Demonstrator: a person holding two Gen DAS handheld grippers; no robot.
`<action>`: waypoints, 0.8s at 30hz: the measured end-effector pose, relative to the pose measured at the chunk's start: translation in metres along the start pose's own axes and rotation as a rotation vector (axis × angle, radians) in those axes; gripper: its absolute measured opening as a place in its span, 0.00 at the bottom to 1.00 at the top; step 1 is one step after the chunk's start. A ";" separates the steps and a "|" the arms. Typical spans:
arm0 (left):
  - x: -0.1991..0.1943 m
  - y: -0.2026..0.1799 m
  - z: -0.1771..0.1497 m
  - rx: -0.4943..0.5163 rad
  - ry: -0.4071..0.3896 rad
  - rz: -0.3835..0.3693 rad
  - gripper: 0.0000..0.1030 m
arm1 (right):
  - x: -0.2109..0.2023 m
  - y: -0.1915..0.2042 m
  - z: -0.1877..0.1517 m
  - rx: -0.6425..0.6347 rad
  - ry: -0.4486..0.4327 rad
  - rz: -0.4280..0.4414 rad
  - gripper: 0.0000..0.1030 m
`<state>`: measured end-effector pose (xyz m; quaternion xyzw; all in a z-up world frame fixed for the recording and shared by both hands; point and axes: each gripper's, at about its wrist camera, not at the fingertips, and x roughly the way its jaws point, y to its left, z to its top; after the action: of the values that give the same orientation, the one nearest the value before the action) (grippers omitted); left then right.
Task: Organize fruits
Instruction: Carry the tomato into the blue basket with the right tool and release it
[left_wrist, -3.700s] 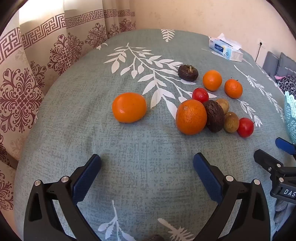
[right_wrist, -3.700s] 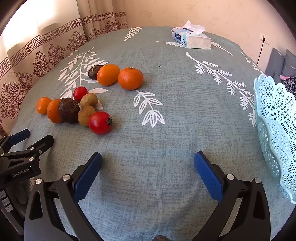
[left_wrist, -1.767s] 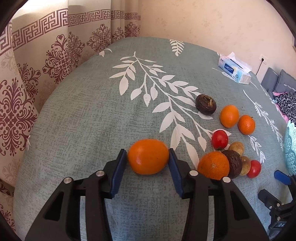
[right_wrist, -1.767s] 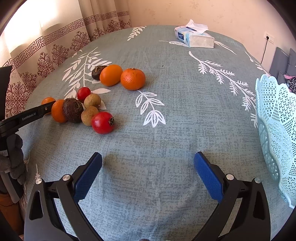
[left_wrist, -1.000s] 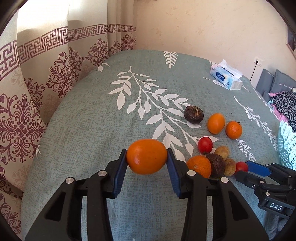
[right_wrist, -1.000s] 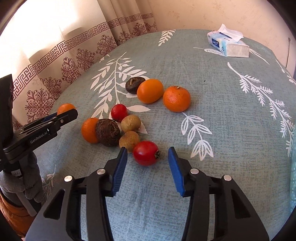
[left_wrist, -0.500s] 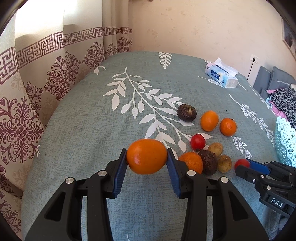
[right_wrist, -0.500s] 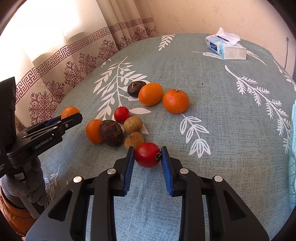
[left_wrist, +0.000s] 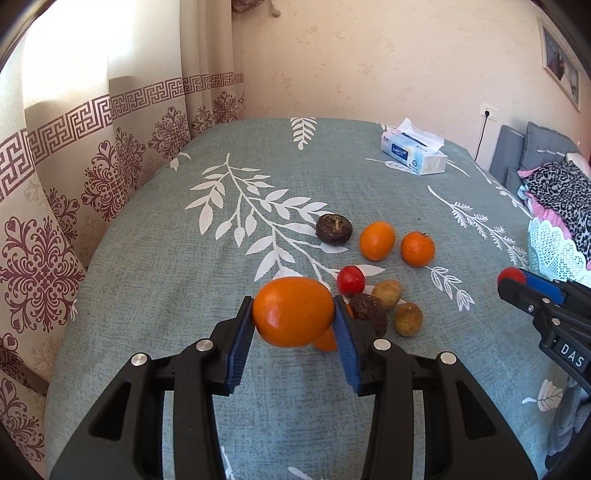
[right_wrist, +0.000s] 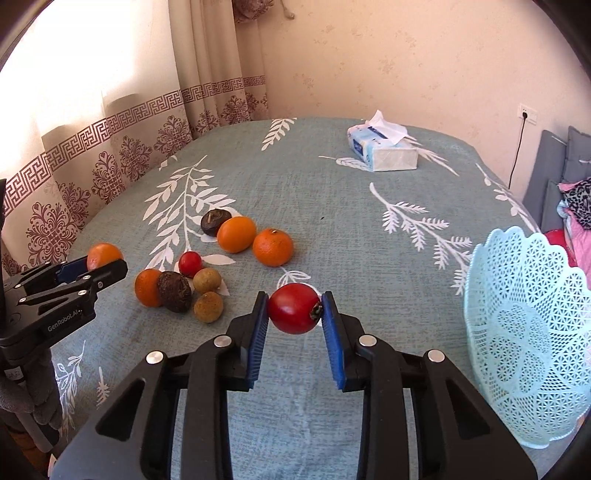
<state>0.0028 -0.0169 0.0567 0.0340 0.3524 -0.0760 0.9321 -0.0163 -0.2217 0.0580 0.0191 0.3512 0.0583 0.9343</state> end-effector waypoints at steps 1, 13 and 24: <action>-0.001 -0.002 0.000 0.002 -0.002 -0.004 0.41 | -0.003 -0.002 0.000 0.002 -0.006 -0.010 0.29; -0.008 -0.032 0.002 0.042 -0.007 -0.038 0.41 | -0.029 -0.035 -0.004 0.042 -0.043 -0.113 0.29; -0.014 -0.070 0.010 0.107 -0.022 -0.066 0.41 | -0.049 -0.064 -0.010 0.054 -0.085 -0.223 0.29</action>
<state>-0.0121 -0.0858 0.0727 0.0713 0.3385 -0.1261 0.9298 -0.0532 -0.2912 0.0773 0.0077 0.3127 -0.0562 0.9481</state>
